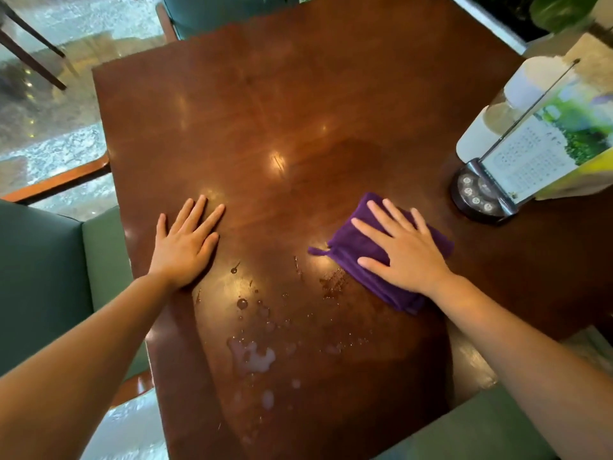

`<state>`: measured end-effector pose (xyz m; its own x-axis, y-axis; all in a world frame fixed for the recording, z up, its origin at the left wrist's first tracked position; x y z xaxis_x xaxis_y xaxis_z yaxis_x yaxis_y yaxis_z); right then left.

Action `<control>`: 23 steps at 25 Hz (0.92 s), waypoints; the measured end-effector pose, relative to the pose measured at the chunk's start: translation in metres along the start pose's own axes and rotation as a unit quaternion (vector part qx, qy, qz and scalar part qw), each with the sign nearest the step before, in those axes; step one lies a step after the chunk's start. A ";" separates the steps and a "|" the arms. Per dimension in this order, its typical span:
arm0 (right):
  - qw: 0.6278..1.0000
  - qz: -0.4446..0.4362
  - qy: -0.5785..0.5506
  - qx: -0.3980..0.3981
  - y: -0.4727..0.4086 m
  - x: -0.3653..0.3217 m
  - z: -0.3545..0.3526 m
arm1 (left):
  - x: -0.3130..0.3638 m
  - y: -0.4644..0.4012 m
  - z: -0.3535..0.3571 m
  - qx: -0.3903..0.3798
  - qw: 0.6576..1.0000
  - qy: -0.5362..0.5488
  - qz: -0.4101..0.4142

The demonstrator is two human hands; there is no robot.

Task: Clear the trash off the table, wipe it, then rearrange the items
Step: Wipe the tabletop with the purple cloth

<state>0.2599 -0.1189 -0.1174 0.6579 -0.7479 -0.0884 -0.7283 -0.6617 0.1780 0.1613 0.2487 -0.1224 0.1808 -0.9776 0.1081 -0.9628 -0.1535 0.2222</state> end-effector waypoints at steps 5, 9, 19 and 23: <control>0.964 0.262 -0.042 0.033 0.069 -0.005 0.018 | -0.001 -0.001 0.001 0.009 1.000 -0.004 0.000; 0.910 0.399 -0.097 0.049 0.070 -0.056 0.021 | -0.002 0.001 0.003 0.014 1.000 -0.008 0.005; 0.991 0.121 -0.053 0.022 0.096 -0.255 0.043 | -0.002 0.000 0.002 0.010 1.000 0.009 0.025; 0.993 0.091 -0.066 0.026 0.139 -0.260 0.052 | -0.009 0.018 0.005 0.008 0.998 0.018 0.058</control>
<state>-0.0228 -0.0193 -0.1207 0.4865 -0.8535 -0.1868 -0.8438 -0.5144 0.1529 0.1418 0.2544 -0.1239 0.0743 -0.9830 0.1677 -0.9809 -0.0418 0.1898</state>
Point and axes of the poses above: each hand's wrist, its own y-axis away from the middle knuckle, its own z-axis out of the palm, x = y × z, the point moved 3 cm from there along -y, towards the middle knuckle, and after that the axes turned 6 degrees about -x, right-handed, at the moved point
